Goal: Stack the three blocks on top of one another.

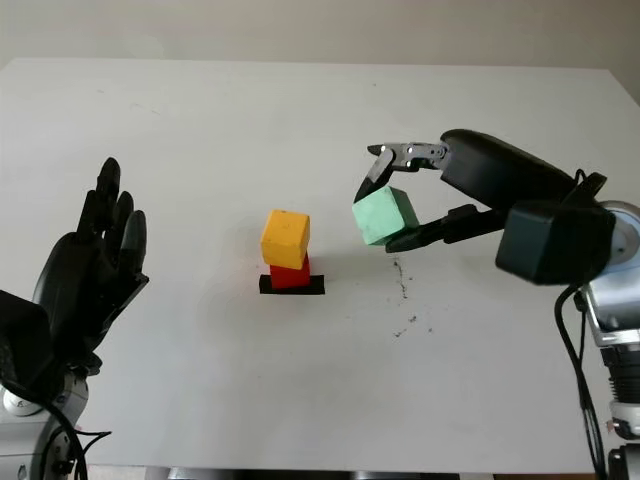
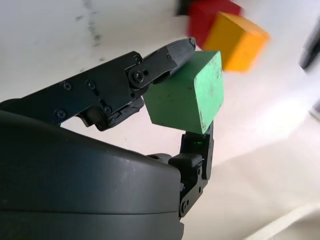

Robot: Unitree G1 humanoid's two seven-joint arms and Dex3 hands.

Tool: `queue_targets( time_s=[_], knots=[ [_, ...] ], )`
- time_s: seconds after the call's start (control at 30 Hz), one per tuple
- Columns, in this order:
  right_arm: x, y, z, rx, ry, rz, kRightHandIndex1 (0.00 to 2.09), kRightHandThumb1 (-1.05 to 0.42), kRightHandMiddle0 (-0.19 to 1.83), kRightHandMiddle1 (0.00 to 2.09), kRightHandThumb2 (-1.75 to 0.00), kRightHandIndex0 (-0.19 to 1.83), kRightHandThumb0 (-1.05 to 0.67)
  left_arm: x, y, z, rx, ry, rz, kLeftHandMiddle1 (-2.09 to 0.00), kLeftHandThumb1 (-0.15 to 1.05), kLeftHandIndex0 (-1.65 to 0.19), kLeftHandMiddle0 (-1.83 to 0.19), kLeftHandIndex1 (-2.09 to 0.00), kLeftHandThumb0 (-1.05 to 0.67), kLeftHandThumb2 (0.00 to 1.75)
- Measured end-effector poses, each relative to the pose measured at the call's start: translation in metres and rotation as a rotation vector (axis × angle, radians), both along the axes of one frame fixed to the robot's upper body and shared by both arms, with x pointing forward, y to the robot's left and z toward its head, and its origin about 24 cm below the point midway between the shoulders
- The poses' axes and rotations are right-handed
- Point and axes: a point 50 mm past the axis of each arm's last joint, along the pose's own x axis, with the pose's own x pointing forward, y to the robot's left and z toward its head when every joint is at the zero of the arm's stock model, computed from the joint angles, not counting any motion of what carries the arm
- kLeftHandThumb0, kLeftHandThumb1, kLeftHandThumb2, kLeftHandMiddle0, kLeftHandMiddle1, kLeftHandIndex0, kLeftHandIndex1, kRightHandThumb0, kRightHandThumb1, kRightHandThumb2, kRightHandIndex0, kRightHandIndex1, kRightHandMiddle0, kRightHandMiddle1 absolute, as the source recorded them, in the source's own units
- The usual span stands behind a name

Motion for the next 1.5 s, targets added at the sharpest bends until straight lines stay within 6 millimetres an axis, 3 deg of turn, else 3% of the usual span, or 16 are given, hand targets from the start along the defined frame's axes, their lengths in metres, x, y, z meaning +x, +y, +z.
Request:
queue_targets(
  time_s=[0.37,0.87,1.07,1.5],
  knots=[
    [0.001,0.038,-0.005,0.377,0.143,-0.036,0.03,-0.95,0.31,1.6,-0.06,0.19,-0.41,0.001,-0.002,-0.002,0.001,0.004,0.005,-0.05,1.05,0.18,0.19,-0.05,-0.67,0.67],
    [-0.002,0.102,-0.051,0.708,0.409,-0.012,0.03,-0.96,0.25,1.65,-0.05,0.17,-0.43,0.001,-0.004,-0.002,-0.001,-0.001,0.018,-0.06,1.05,0.16,0.18,-0.06,-0.67,0.65],
    [-0.001,0.109,-0.067,0.741,0.49,-0.055,0.03,-0.96,0.24,1.66,-0.05,0.17,-0.44,0.0,-0.004,-0.001,-0.002,-0.004,0.018,-0.05,1.05,0.17,0.18,-0.06,-0.67,0.65],
    [-0.001,0.109,-0.075,0.736,0.516,-0.106,0.04,-0.96,0.23,1.6,-0.05,0.16,-0.41,-0.001,-0.004,-0.003,-0.006,0.003,0.011,-0.05,1.05,0.17,0.18,-0.05,-0.65,0.66]
  ],
)
